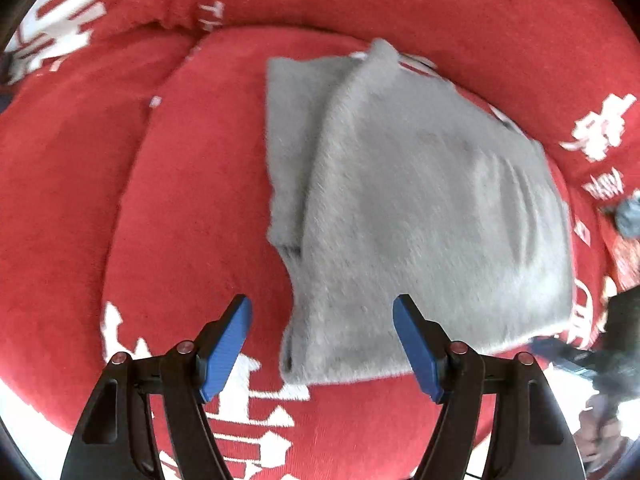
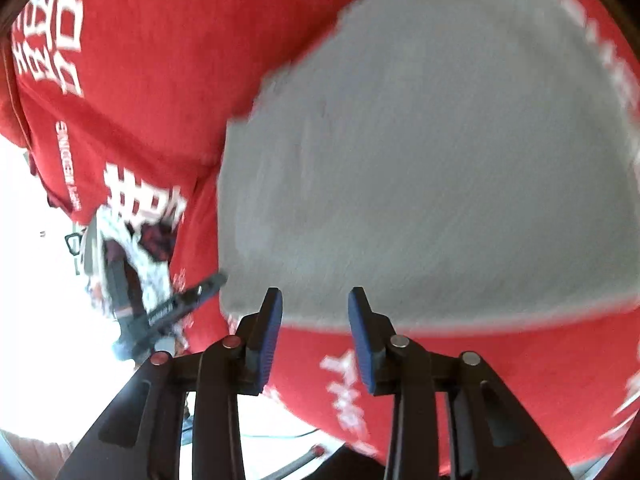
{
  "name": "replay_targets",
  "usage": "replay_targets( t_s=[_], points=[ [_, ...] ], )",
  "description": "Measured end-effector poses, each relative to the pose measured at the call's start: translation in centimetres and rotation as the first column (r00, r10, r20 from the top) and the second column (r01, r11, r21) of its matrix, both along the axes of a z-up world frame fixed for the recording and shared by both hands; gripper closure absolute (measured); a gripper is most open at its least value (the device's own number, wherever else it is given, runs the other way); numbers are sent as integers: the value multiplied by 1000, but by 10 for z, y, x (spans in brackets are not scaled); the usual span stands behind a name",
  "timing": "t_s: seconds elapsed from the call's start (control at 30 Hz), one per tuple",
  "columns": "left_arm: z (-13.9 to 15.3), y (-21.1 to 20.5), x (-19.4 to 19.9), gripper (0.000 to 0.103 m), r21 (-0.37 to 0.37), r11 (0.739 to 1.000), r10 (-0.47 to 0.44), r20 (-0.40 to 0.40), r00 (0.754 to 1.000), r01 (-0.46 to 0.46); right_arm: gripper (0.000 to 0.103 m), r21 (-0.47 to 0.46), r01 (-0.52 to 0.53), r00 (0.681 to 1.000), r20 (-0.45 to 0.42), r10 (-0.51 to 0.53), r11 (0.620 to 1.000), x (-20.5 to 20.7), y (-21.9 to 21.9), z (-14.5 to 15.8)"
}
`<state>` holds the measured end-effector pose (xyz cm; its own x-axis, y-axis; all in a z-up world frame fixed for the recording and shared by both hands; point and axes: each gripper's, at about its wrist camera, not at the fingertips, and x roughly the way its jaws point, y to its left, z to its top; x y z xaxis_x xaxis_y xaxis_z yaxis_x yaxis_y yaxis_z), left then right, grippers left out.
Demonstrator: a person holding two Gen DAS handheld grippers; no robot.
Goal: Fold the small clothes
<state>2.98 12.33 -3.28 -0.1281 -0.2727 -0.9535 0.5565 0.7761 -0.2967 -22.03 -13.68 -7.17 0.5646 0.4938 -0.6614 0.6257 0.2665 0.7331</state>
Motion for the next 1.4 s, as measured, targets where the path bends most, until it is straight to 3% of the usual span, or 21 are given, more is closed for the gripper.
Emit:
replay_targets(
  t_s=[0.13, 0.23, 0.33, 0.4, 0.47, 0.5, 0.53, 0.57, 0.7, 0.77, 0.93, 1.03, 1.17, 1.27, 1.4],
  points=[
    [-3, 0, -4, 29, -70, 995, -81, -66, 995, 77, 65, 126, 81, 996, -45, -76, 989, 6, 46, -33],
    [-2, 0, -8, 29, -122, 983, -148, -75, 986, 138, 53, 134, 151, 988, -50, -146, 979, 14, 66, -45],
    [-8, -3, -7, 30, -157, 975, -177, -118, 977, 157, 53, 126, 230, 973, -20, -229, 965, 19, 72, -47],
    [-12, -4, -6, 54, -181, 970, -191, -149, 970, 163, 53, 132, 270, 963, -16, -270, 954, 21, 71, -46],
    [-17, -5, -3, 97, -174, 969, -206, -171, 964, 176, 55, 141, 308, 951, -15, -309, 941, 25, 69, -46],
    [-16, -5, -2, 97, -179, 968, -208, -171, 963, 177, 62, 136, 317, 948, -28, -316, 939, 28, 66, -46],
    [-14, -2, -2, 97, -185, 966, -211, -161, 964, 180, 91, 119, 314, 949, -53, -310, 942, 31, 64, -45],
    [-7, 0, -2, 97, -192, 962, -222, -138, 965, 194, 96, 92, 300, 953, -74, -294, 949, 33, 60, -42],
    [6, 11, -4, 97, -208, 956, -233, -96, 968, 209, 96, -18, 174, 984, -42, -174, 985, 43, 61, -13],
    [-3, 16, -6, 97, -194, 960, -224, -107, 969, 201, 96, -39, 132, 989, -59, -134, 991, 42, 65, -11],
    [-27, 27, -14, 97, -141, 972, -202, -112, 973, 186, 96, -47, 103, 984, -143, -109, 994, 42, 76, -35],
    [-20, 33, -15, 97, -124, 977, -182, -83, 980, 171, 96, -40, 95, 982, -159, -100, 995, 44, 80, -35],
    [-7, 48, -7, 94, -90, 987, -139, -58, 989, 134, 94, -47, -24, 976, -218, 13, 999, 43, 84, -25],
    [11, 50, 5, 94, -118, 986, -118, -23, 993, 115, 93, -131, -105, 977, -197, 78, 986, 46, 84, 0],
    [24, 22, 20, 94, -196, 974, -117, 1, 993, 115, 93, -278, -137, 979, -181, 88, 951, 59, 65, 26]
  ],
)
